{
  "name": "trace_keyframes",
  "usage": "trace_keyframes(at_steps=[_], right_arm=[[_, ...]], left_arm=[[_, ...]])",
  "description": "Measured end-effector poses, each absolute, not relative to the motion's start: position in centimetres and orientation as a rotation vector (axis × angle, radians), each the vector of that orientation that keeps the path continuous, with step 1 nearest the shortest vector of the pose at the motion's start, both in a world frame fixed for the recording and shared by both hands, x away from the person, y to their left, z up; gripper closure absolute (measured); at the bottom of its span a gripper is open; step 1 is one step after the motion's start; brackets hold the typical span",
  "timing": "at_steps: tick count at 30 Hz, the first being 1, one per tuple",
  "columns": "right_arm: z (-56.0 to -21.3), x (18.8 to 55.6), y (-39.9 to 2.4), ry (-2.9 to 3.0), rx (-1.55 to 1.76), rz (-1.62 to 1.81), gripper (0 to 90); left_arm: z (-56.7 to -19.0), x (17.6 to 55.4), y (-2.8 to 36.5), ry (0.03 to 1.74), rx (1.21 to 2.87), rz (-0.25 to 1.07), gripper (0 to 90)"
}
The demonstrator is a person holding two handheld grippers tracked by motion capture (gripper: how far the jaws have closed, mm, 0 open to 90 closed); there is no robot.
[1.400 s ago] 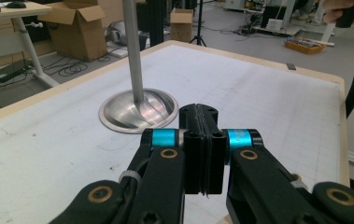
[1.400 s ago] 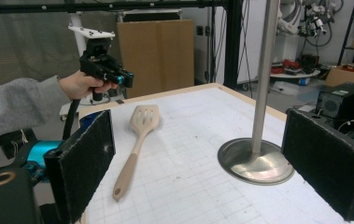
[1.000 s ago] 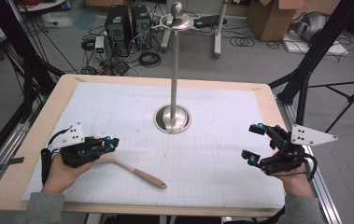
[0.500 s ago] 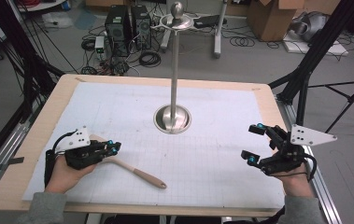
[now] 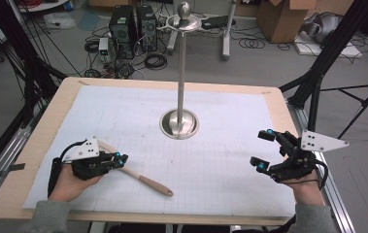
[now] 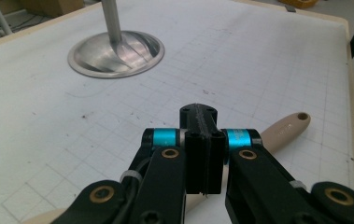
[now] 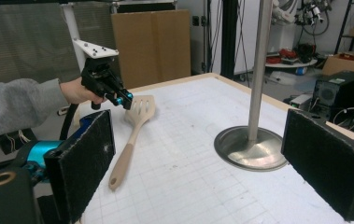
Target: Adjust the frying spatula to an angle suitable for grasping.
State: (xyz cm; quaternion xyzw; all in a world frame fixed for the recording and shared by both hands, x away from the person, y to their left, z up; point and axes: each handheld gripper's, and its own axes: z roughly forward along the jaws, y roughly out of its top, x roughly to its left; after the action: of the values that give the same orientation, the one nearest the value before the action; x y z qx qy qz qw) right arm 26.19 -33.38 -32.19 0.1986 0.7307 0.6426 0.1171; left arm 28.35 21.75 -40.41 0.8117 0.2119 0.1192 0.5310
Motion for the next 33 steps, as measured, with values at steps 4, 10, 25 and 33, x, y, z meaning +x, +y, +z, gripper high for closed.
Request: trace_keyframes(at_steps=[4,10,25,33], right_arm=[[-32.3,26.3,-33.4,2.134,0.577,1.877,8.6],[-32.3,26.3,-32.9,2.157,0.573,1.869,8.6],[-32.4,26.5,-32.8,2.158,0.557,1.869,8.6],[-32.3,26.5,-32.9,2.161,0.560,1.871,8.6]], left_arm=[[-40.9,28.3,21.7,0.494,1.938,0.247,89.5],[-41.8,27.9,21.2,0.487,1.918,0.172,89.5],[-43.1,27.2,20.4,0.452,1.954,0.174,89.5],[-43.8,27.0,20.1,0.467,1.992,0.170,89.6]])
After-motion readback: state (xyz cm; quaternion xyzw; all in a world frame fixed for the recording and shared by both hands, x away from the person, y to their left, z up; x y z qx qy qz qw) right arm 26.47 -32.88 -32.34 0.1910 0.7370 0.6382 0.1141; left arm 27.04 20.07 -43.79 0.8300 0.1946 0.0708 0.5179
